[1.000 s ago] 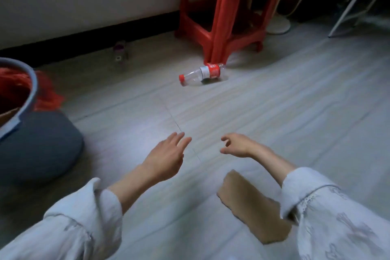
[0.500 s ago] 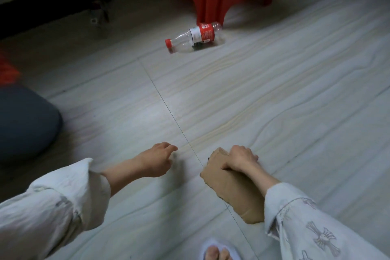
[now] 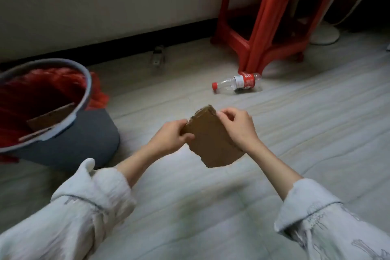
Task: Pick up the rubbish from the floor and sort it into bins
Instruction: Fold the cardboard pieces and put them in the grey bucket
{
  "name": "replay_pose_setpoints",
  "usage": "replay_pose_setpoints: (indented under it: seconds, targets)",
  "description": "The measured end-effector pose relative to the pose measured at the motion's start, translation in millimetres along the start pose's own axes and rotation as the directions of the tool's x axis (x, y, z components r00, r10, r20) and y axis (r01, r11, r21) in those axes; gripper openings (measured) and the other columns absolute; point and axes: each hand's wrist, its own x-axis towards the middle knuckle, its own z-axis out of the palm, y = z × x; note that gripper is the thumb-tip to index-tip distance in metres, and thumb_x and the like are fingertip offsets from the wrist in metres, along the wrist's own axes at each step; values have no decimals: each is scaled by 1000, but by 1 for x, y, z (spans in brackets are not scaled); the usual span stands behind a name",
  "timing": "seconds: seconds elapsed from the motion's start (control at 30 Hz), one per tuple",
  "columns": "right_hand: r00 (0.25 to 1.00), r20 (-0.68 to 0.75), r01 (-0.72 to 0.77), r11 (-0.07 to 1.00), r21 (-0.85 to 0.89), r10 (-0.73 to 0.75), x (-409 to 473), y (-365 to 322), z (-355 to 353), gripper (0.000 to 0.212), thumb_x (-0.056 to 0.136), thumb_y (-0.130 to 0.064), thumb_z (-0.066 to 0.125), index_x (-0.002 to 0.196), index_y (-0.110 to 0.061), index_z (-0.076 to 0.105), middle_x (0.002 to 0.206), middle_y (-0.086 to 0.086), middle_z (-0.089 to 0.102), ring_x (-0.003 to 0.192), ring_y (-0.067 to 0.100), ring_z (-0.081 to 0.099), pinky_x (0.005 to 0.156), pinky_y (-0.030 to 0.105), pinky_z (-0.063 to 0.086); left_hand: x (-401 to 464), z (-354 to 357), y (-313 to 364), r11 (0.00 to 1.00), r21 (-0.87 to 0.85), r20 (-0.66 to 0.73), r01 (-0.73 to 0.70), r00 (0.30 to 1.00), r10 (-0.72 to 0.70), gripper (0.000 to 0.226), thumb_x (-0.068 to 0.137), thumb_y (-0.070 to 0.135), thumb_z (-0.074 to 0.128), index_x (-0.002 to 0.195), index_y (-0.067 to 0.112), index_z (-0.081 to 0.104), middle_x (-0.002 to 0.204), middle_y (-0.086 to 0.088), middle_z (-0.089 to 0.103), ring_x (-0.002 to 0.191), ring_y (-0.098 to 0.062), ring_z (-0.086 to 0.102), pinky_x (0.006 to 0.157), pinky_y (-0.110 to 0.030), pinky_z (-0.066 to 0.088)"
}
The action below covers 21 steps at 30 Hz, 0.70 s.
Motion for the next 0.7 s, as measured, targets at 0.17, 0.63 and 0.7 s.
replay_pose_setpoints:
  seconds: [0.17, 0.63, 0.7]
  targets:
    - [970, -173, 175, 985, 6, -171, 16, -105, 29, 36, 99, -27, 41, 129, -14, 54, 134, 1, 54, 127, 16, 45, 104, 25, 31, -32, -132, -18, 992, 67, -357, -106, 926, 123, 6, 91, 15, 51, 89, 11, 54, 81, -2, 64, 79, -21, 60, 73, -33, 50]
    - [911, 299, 357, 908, -221, -286, 13, -240, 225, 39, 94, -19, 40, 131, -8, 45, 137, 15, 44, 132, 31, 37, 110, 39, 32, -153, -301, -165, 982, -68, -679, 175, 713, -175, 28, 89, 5, 52, 114, 15, 61, 110, -7, 63, 106, -22, 56, 87, -29, 40]
    - [910, 325, 348, 899, -264, -257, 9, -234, 234, 41, 93, -17, 42, 133, -8, 42, 138, 13, 42, 133, 30, 35, 110, 39, 32, -152, -295, -178, 969, -13, -649, 246, 735, -195, 31, 89, 6, 51, 116, 17, 59, 113, -8, 61, 110, -27, 54, 92, -35, 42]
